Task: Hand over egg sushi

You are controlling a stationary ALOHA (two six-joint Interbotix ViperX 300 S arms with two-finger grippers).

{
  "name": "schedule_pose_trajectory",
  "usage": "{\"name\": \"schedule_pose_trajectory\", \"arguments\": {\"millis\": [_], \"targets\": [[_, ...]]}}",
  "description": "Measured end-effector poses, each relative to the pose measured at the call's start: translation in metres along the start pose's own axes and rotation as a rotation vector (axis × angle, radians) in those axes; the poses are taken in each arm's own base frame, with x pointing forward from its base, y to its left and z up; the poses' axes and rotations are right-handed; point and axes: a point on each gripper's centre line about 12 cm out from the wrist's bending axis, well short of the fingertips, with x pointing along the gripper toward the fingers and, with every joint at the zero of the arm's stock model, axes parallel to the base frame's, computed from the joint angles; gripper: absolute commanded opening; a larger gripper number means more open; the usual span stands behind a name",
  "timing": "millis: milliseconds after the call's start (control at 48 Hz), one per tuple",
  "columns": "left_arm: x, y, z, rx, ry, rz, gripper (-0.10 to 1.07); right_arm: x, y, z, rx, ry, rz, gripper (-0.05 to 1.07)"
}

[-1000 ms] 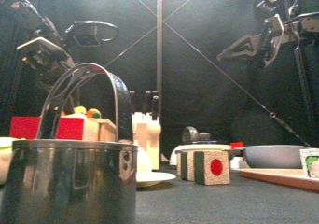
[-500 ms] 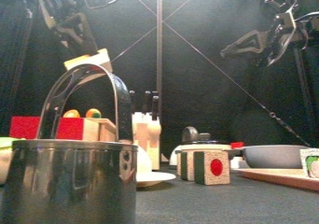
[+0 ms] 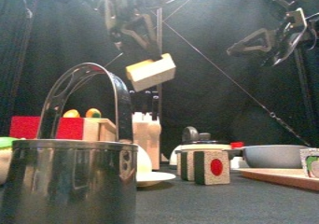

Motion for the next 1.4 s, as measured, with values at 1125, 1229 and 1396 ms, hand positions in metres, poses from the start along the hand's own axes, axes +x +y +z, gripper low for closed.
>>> {"name": "schedule_pose_trajectory", "arguments": {"millis": [1125,1229,1396], "targets": [[0.053,0.007,0.042,0.126,-0.038,0.068,0.64,0.012,0.044,-0.030,0.024,0.168,0.179,0.85],[0.052,0.007,0.046,0.127,-0.058,0.067,0.64,0.015,0.044,-0.029,0.024,0.170,0.179,0.91],[0.051,0.007,0.051,0.126,-0.103,0.066,0.64,0.024,0.046,-0.031,0.024,0.190,0.177,0.92]]}}
